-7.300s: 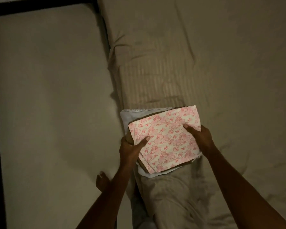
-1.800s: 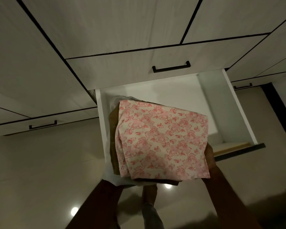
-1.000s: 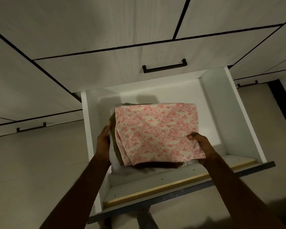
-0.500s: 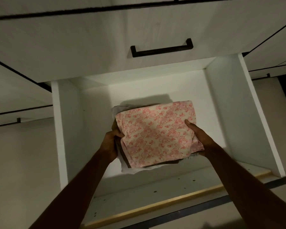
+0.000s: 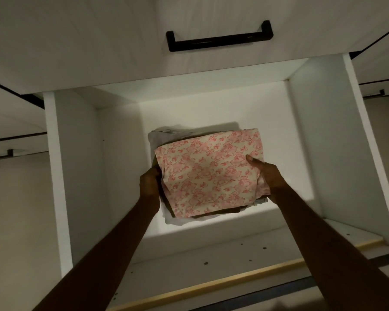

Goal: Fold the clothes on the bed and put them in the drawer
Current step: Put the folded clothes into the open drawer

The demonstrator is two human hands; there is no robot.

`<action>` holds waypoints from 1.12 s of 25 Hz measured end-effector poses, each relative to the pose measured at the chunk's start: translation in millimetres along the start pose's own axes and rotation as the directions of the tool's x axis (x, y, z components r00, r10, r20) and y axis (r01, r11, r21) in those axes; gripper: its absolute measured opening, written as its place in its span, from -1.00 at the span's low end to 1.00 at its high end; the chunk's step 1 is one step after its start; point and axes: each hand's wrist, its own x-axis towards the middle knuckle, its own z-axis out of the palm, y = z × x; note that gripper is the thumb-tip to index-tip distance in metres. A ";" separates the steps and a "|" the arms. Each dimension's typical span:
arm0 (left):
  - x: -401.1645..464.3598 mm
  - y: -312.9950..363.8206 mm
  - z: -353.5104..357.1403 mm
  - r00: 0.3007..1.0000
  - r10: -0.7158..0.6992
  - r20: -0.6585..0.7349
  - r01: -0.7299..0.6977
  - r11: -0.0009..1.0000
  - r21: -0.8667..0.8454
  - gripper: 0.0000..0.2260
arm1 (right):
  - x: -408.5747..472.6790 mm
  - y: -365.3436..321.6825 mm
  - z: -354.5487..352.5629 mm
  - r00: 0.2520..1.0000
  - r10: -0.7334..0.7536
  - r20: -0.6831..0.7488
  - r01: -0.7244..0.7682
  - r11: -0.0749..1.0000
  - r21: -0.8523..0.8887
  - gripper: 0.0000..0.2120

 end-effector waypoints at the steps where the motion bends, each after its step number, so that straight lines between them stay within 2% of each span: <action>1: -4.7 -0.2 4.0 0.991 0.071 -0.114 -0.062 0.995 0.080 -0.84 | -1.3 3.6 3.3 0.982 -0.120 -0.148 0.099 0.985 -0.143 -0.42; 2: -9.9 -0.4 7.0 0.960 0.171 -0.223 -0.132 0.975 0.179 -0.81 | -3.6 8.3 6.6 0.913 -0.295 -0.281 0.180 0.911 -0.371 -0.40; 3: -16.2 -1.5 9.1 0.906 0.322 -0.275 -0.231 0.921 0.315 -0.71 | -6.2 13.6 7.2 0.820 -0.477 -0.315 0.209 0.763 -0.612 -0.41; 4: -22.5 -4.9 10.2 0.826 0.511 -0.239 -0.369 0.810 0.456 -0.63 | -11.8 16.7 8.3 0.713 -0.647 -0.270 0.213 0.566 -0.797 -0.46; 5: -30.4 -7.8 11.5 0.718 0.682 -0.137 -0.503 0.645 0.575 -0.59 | -17.5 18.0 11.5 0.598 -0.783 -0.168 0.221 0.363 -0.905 -0.50; 6: -38.7 -11.2 13.7 0.620 0.784 0.006 -0.591 0.463 0.660 -0.56 | -22.3 17.4 17.5 0.518 -0.854 -0.048 0.235 0.196 -0.952 -0.50; 7: -46.7 -13.5 16.7 0.562 0.811 0.161 -0.635 0.299 0.713 -0.50 | -28.2 15.9 25.8 0.484 -0.873 0.059 0.260 0.079 -0.963 -0.47; 8: -50.7 -18.4 18.8 0.530 0.792 0.303 -0.657 0.158 0.737 -0.43 | -31.5 17.6 32.4 0.492 -0.856 0.155 0.292 -0.005 -0.956 -0.44; 10: -47.4 -31.9 18.7 0.504 0.699 0.508 -0.660 -0.068 0.748 -0.30 | -37.0 27.3 40.9 0.584 -0.761 0.281 0.297 -0.122 -0.947 -0.35; 12: -34.9 -41.8 11.0 0.531 0.605 0.594 -0.635 -0.180 0.751 -0.20 | -34.6 40.5 36.1 0.680 -0.673 0.292 0.282 -0.127 -0.951 -0.27; 15: -21.4 -45.3 1.7 0.584 0.527 0.617 -0.620 -0.199 0.758 -0.15 | -27.9 49.0 26.3 0.727 -0.636 0.260 0.304 -0.042 -0.952 -0.24; 20: -30.3 -41.0 5.6 0.646 0.498 0.578 -0.579 -0.172 0.797 -0.12 | -31.6 51.0 30.1 0.706 -0.664 0.244 0.312 -0.018 -0.950 -0.24; 25: -85.5 -61.2 -5.7 0.696 0.492 0.523 -0.590 -0.024 0.807 -0.20 | -89.5 73.5 27.6 0.695 -0.709 0.123 0.281 0.110 -0.953 -0.24; 28: -127.8 -80.2 -14.9 0.737 0.473 0.482 -0.576 0.067 0.815 -0.25 | -128.9 95.2 20.5 0.701 -0.707 0.093 0.269 0.141 -0.953 -0.26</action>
